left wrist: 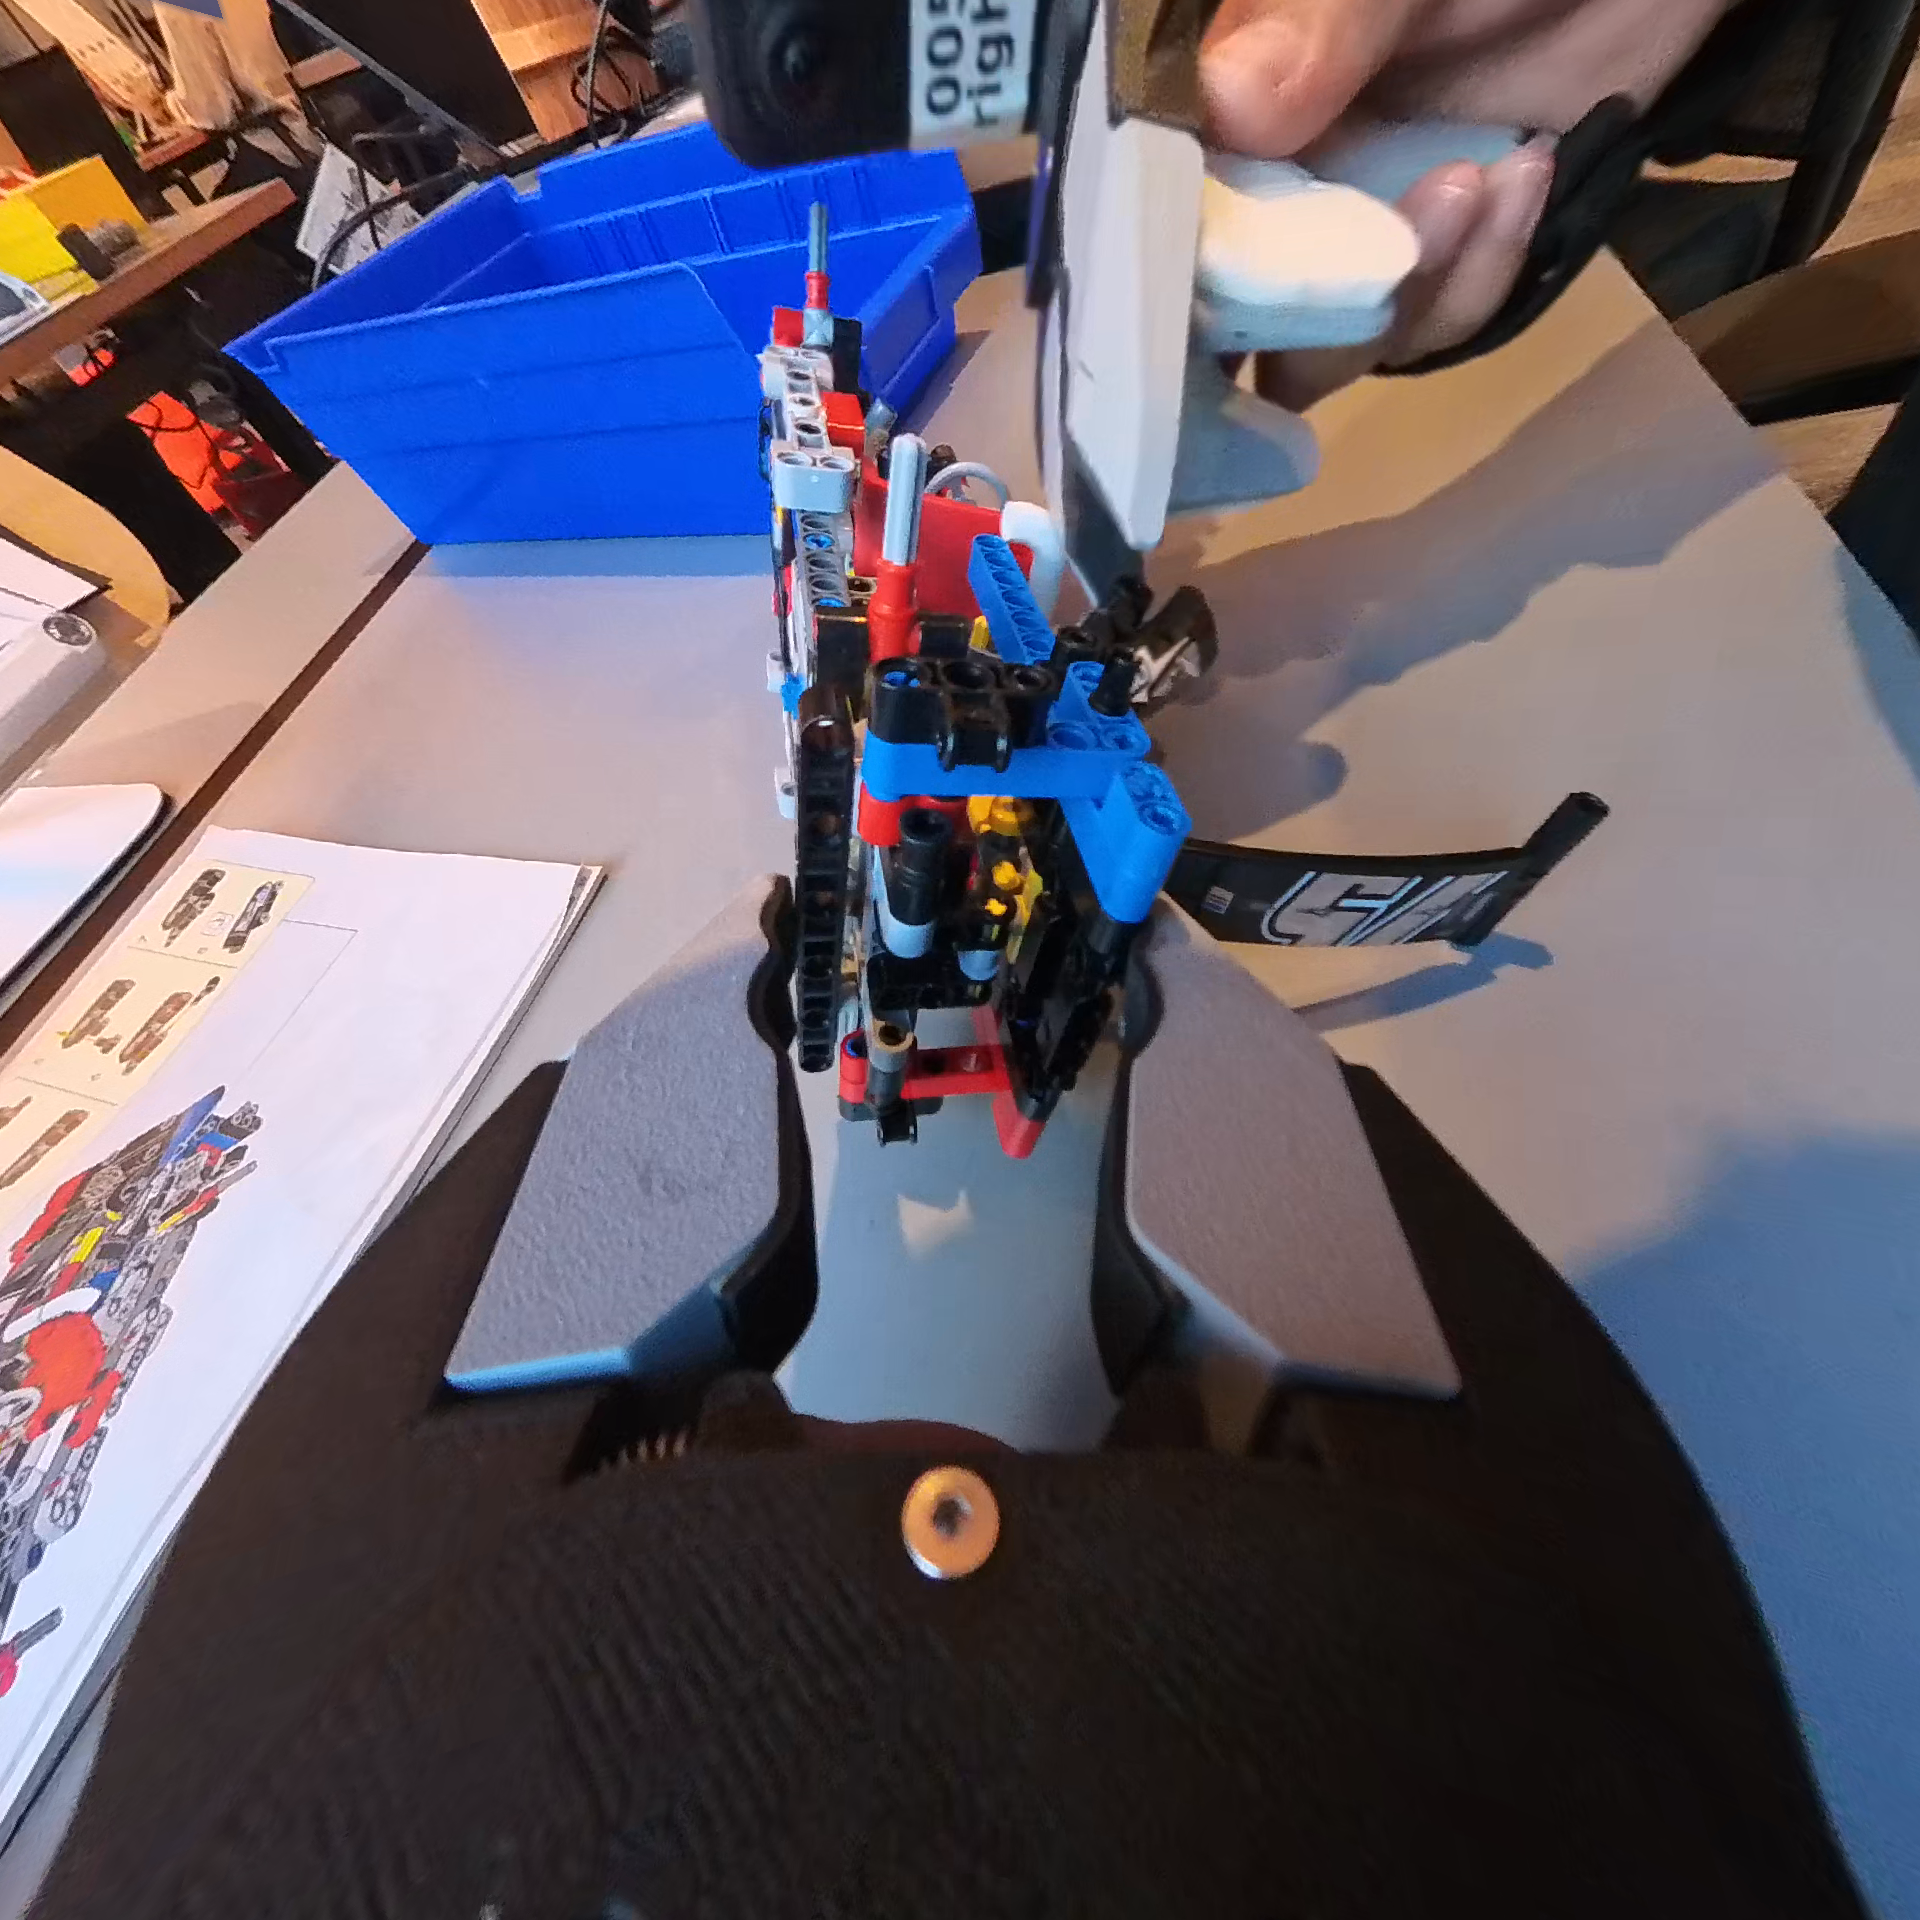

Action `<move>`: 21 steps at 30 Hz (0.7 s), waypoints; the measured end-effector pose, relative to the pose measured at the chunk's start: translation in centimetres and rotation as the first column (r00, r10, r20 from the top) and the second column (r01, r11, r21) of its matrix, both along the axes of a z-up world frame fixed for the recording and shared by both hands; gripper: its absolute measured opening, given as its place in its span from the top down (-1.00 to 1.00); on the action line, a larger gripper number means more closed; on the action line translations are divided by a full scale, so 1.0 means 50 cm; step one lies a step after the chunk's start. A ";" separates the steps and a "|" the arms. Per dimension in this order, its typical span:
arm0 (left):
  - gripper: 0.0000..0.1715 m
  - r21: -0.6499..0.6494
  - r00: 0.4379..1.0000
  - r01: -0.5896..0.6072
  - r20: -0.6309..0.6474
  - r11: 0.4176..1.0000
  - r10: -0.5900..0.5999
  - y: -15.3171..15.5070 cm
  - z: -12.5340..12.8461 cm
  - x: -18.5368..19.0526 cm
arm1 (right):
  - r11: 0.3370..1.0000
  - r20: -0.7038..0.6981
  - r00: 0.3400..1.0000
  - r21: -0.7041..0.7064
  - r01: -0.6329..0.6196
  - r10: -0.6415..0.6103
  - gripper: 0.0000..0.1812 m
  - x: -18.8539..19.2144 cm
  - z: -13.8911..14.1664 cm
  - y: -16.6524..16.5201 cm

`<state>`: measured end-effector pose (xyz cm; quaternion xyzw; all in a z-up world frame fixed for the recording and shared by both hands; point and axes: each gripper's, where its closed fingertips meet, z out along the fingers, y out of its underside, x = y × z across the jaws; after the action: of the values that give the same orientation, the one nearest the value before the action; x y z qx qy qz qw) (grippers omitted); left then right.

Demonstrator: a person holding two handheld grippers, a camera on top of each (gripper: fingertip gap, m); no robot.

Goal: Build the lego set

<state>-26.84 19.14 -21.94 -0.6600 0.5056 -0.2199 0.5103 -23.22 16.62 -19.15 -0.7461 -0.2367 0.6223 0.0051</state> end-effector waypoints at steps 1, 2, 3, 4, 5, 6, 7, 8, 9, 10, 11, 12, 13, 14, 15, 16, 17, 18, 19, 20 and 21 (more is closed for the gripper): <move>0.31 -0.001 1.000 -0.002 0.000 1.000 0.002 -0.001 0.000 -0.001 | 0.999 -0.015 1.000 -0.031 0.017 -0.017 0.86 -0.001 -0.001 -0.001; 0.31 0.000 1.000 -0.004 0.000 1.000 0.004 -0.002 0.000 0.000 | 0.999 -0.017 1.000 -0.040 0.026 -0.026 0.84 0.000 -0.005 -0.003; 0.31 0.006 1.000 -0.007 -0.005 1.000 0.007 -0.003 0.000 0.000 | 0.999 -0.001 1.000 -0.028 0.026 -0.026 0.82 0.002 -0.011 -0.005; 0.31 0.010 1.000 -0.010 -0.007 1.000 0.010 -0.004 -0.001 0.000 | 0.999 0.007 1.000 -0.022 0.025 -0.025 0.74 0.004 -0.015 -0.006; 0.31 0.009 1.000 -0.013 -0.007 1.000 0.013 -0.004 -0.001 0.000 | 0.999 -0.007 1.000 -0.029 0.027 -0.027 0.75 0.004 -0.010 -0.007; 0.31 0.007 1.000 -0.012 -0.005 1.000 0.012 -0.004 0.000 0.001 | 0.999 -0.021 0.999 -0.035 0.037 -0.038 0.74 0.004 -0.004 -0.006; 0.31 0.006 1.000 -0.012 -0.004 1.000 0.012 -0.004 0.000 0.000 | 0.999 -0.020 0.999 -0.029 0.045 -0.046 0.74 0.004 -0.004 -0.005; 0.31 0.003 1.000 -0.011 -0.002 1.000 0.011 -0.004 0.000 0.000 | 0.999 -0.017 0.999 -0.017 0.047 -0.047 0.75 0.005 -0.006 -0.007; 0.31 0.003 1.000 -0.007 -0.002 1.000 0.007 -0.004 0.000 0.000 | 0.999 -0.027 0.998 -0.016 0.050 -0.050 0.78 0.004 -0.005 -0.011; 0.31 0.002 1.000 -0.006 -0.002 1.000 0.006 -0.004 0.000 0.000 | 0.998 -0.044 0.997 -0.028 0.056 -0.057 0.77 0.001 -0.003 -0.015; 0.31 -0.003 1.000 -0.006 0.001 1.000 0.006 -0.004 0.000 -0.001 | 0.997 -0.055 0.996 -0.045 0.061 -0.063 0.78 0.000 -0.005 -0.021; 0.31 -0.008 1.000 -0.004 0.004 1.000 0.004 -0.004 0.000 -0.001 | 0.996 -0.064 0.995 -0.060 0.072 -0.076 0.84 0.000 -0.009 -0.025; 0.31 -0.006 1.000 -0.002 0.003 1.000 0.002 -0.004 0.000 0.000 | 0.992 -0.079 0.992 -0.084 0.089 -0.096 0.87 0.001 -0.011 -0.026; 0.31 -0.002 1.000 -0.002 0.000 1.000 0.002 -0.005 0.000 0.001 | 0.988 -0.101 0.988 -0.115 0.103 -0.115 0.86 0.002 -0.011 -0.027; 0.31 0.000 1.000 -0.004 -0.001 1.000 0.004 -0.005 0.000 0.002 | 0.983 -0.125 0.983 -0.141 0.116 -0.134 0.84 0.002 -0.011 -0.026; 0.31 -0.002 1.000 -0.005 0.001 1.000 0.005 -0.004 0.000 0.002 | 0.979 -0.143 0.978 -0.155 0.131 -0.154 0.84 0.003 -0.011 -0.025; 0.31 -0.003 1.000 -0.006 0.002 1.000 0.006 -0.004 0.000 0.002 | 0.977 -0.158 0.974 -0.162 0.138 -0.163 0.85 0.001 -0.013 -0.027; 0.31 -0.003 1.000 -0.006 0.002 1.000 0.006 -0.003 0.000 0.002 | 0.979 -0.167 0.974 -0.165 0.123 -0.151 0.84 -0.001 -0.014 -0.034; 0.31 -0.002 1.000 -0.006 0.001 1.000 0.006 -0.003 0.000 0.002 | 0.982 -0.167 0.978 -0.162 0.098 -0.125 0.83 -0.002 -0.018 -0.043; 0.31 -0.002 1.000 -0.004 0.001 1.000 0.004 -0.003 0.000 0.002 | 0.985 -0.163 0.980 -0.149 0.087 -0.112 0.78 -0.003 -0.021 -0.045; 0.31 -0.002 1.000 -0.003 0.002 1.000 0.003 -0.004 0.000 0.002 | 0.987 -0.161 0.980 -0.134 0.093 -0.115 0.72 -0.002 -0.024 -0.041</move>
<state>-26.75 18.96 -21.93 -0.6611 0.5038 -0.2202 0.5105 -23.31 14.58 -20.36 -0.7012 -0.1564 0.6955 0.0105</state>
